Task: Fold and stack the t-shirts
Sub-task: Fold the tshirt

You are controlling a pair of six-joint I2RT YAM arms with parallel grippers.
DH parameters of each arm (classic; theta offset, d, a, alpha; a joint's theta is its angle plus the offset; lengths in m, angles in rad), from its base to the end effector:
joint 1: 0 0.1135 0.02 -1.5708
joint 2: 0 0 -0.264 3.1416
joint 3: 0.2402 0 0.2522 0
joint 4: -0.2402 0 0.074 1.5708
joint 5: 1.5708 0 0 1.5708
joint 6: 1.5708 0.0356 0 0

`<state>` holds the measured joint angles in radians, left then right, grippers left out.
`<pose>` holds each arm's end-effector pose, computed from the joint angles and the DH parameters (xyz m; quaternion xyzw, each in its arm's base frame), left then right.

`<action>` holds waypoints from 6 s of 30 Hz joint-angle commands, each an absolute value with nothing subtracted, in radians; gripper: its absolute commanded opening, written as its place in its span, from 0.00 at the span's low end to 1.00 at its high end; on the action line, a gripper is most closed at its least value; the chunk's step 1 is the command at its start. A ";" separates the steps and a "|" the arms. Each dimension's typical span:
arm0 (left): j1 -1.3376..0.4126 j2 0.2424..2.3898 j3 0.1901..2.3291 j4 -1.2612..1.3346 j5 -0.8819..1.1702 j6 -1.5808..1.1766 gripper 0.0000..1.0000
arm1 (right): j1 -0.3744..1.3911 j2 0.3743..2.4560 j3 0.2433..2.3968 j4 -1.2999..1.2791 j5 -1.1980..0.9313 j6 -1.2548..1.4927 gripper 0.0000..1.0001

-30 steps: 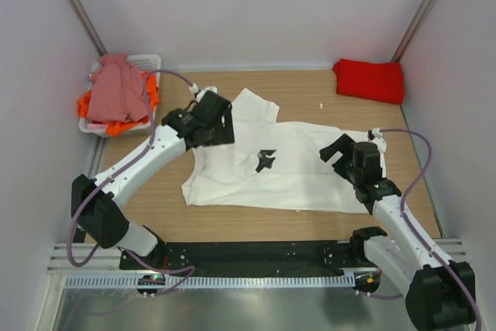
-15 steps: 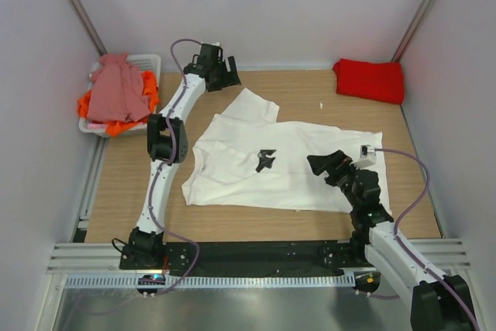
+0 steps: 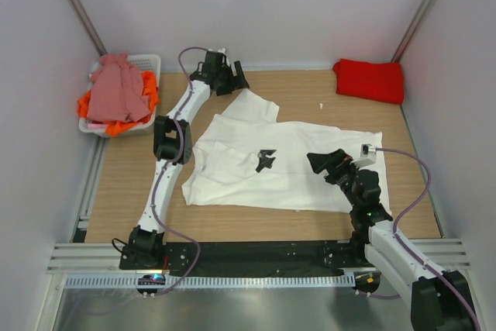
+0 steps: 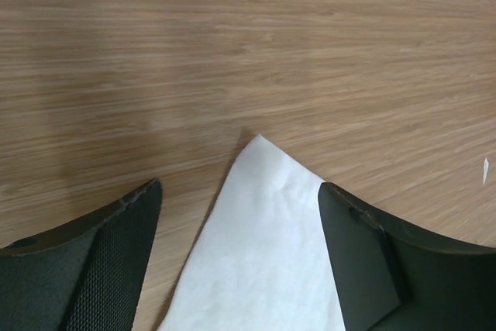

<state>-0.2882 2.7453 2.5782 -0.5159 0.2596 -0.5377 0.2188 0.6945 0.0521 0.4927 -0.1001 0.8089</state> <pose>0.5718 -0.1791 0.1654 -0.0563 0.8954 -0.2780 0.3431 0.1529 0.0376 0.1674 0.1889 0.7338 0.3532 0.5487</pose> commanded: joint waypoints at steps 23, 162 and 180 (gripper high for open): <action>-0.334 2.757 2.569 -0.606 0.445 -0.453 0.32 | 0.224 0.735 0.080 0.537 -0.098 0.810 1.00; -0.308 1.097 0.971 -0.784 -0.065 -0.655 0.92 | -0.224 1.476 0.913 0.058 0.204 0.580 1.00; -0.522 1.658 0.946 -0.434 -0.101 -0.822 0.67 | 0.041 1.706 1.049 -0.233 -0.049 0.456 0.80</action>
<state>-0.5159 1.6287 0.9321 -0.5140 -0.1104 -0.7853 0.0444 1.6917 1.0649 -0.1368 -0.0475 0.4652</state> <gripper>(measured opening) 0.674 0.801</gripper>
